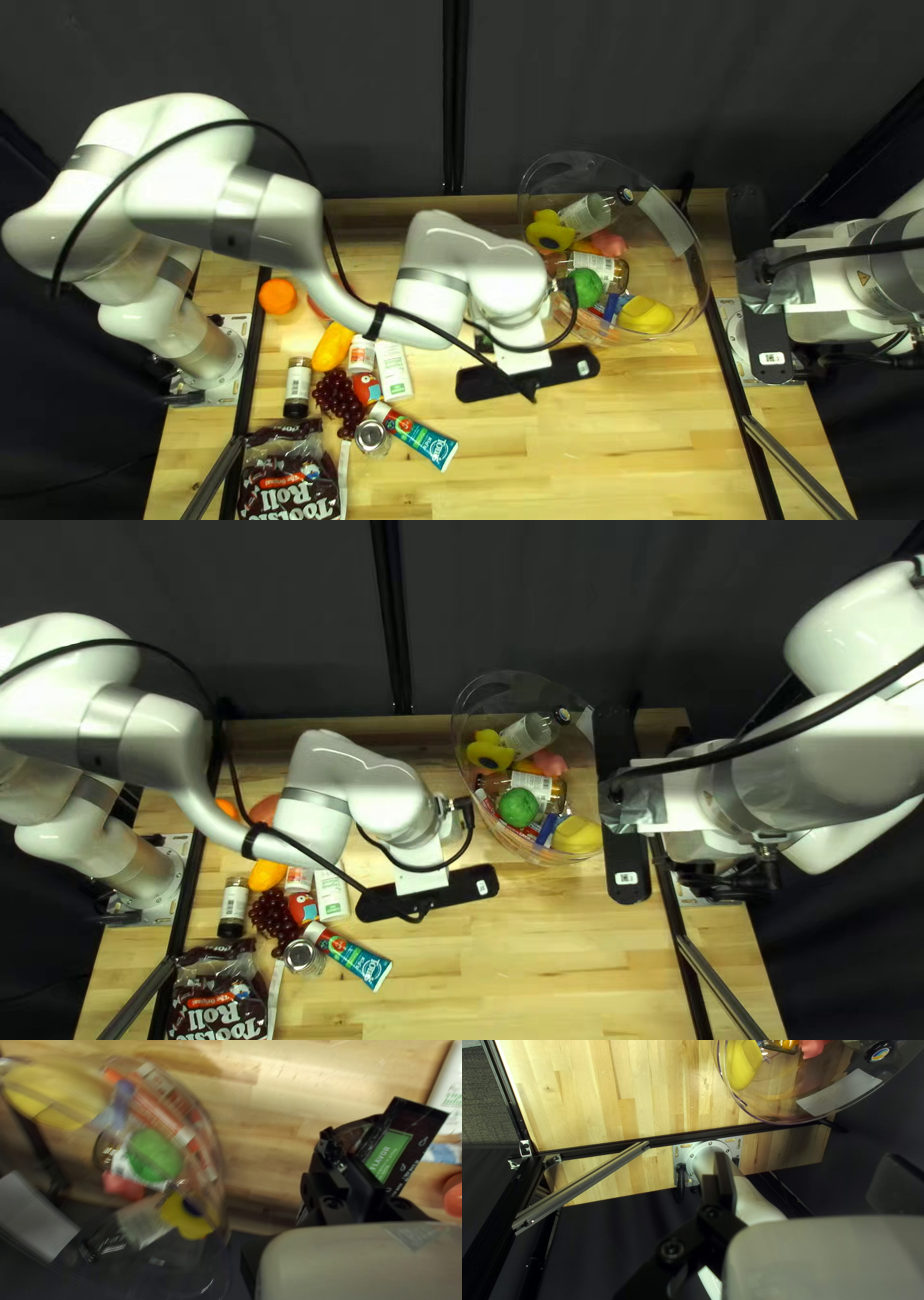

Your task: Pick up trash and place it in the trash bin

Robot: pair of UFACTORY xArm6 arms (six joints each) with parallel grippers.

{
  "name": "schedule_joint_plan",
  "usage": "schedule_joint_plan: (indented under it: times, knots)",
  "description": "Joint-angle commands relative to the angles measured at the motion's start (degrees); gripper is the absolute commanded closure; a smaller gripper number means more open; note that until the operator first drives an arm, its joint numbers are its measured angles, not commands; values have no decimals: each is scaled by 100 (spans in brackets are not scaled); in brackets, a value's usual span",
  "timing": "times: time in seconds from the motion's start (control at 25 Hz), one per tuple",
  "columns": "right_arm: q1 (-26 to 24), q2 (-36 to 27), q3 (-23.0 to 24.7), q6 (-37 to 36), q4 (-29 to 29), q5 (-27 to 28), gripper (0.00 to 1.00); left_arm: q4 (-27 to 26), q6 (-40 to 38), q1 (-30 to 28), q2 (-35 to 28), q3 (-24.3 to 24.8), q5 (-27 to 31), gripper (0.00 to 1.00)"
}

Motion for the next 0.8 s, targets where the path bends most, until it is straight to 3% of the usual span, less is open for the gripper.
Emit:
schedule_joint_plan:
  times: [0.04, 0.28, 0.48, 0.52, 0.56, 0.6, 0.8]
  knots:
    - [0, 0, 0, 0, 0, 0, 0, 446, 39, 300, 226, -338, -588, 100]
    - [0, 0, 0, 0, 0, 0, 0, 289, 618, 837, 992, -1067, -1411, 98]
    - [0, 0, 0, 0, 0, 0, 0, -168, 1029, 1224, 1555, -1596, -1601, 93]
    - [0, 0, 0, 0, 0, 0, 0, -203, 1042, 1243, 1559, -1603, -1590, 51]
    - [0, 0, 0, 0, 0, 0, 0, -298, 1066, 1266, 1479, -1495, -1577, 21]
    - [0, 0, 0, 0, 0, 0, 0, -351, 1061, 1262, 1414, -1415, -1549, 0]
    - [0, 0, 0, 0, 0, 0, 0, -589, 844, 1017, 969, -924, -1186, 0]
